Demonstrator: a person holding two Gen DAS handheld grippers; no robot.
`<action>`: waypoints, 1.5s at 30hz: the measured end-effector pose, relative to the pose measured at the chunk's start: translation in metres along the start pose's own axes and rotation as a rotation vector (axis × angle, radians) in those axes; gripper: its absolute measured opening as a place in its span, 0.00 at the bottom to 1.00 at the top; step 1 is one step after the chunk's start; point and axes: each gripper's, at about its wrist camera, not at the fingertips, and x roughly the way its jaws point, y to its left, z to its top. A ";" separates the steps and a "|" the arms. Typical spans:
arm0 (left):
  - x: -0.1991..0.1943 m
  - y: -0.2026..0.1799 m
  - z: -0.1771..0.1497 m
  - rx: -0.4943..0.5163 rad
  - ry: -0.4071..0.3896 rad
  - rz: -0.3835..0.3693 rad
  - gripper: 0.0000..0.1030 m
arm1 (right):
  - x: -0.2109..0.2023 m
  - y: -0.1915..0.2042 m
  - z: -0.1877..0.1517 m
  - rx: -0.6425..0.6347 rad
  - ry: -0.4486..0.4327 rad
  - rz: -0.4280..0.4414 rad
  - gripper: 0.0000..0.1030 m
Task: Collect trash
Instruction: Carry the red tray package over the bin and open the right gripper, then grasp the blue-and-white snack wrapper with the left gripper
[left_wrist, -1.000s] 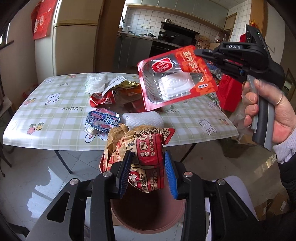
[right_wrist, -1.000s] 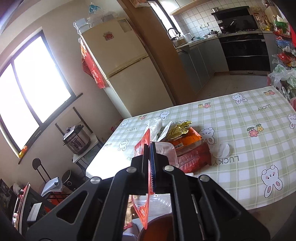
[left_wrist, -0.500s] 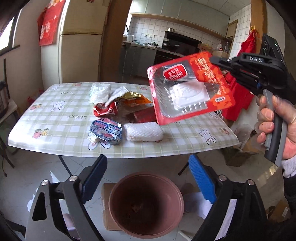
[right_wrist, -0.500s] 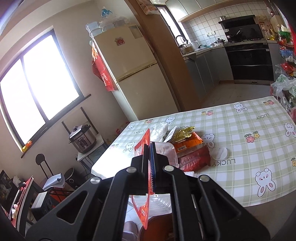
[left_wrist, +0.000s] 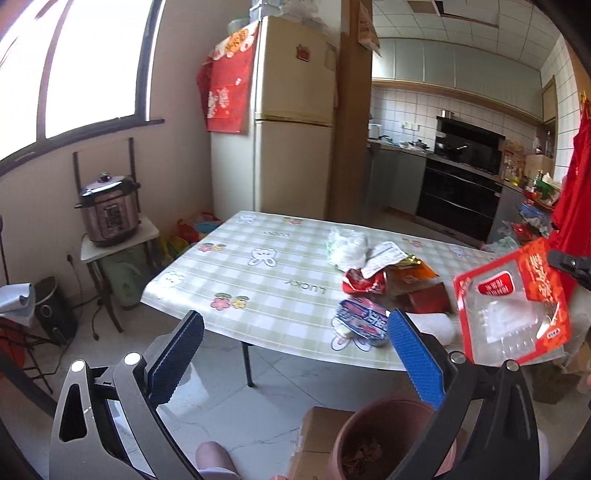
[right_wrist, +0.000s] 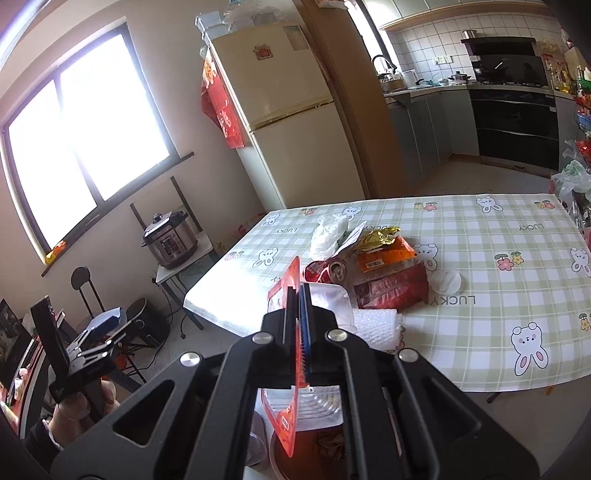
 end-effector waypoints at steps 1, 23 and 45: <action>-0.002 0.004 0.001 -0.008 -0.009 0.016 0.95 | 0.002 0.002 -0.003 -0.007 0.013 0.000 0.06; 0.000 0.014 -0.011 -0.036 0.023 0.020 0.95 | 0.034 0.014 -0.032 -0.039 0.189 -0.031 0.59; 0.036 0.000 -0.021 0.008 0.113 0.006 0.95 | 0.053 0.011 -0.023 -0.222 0.159 -0.200 0.95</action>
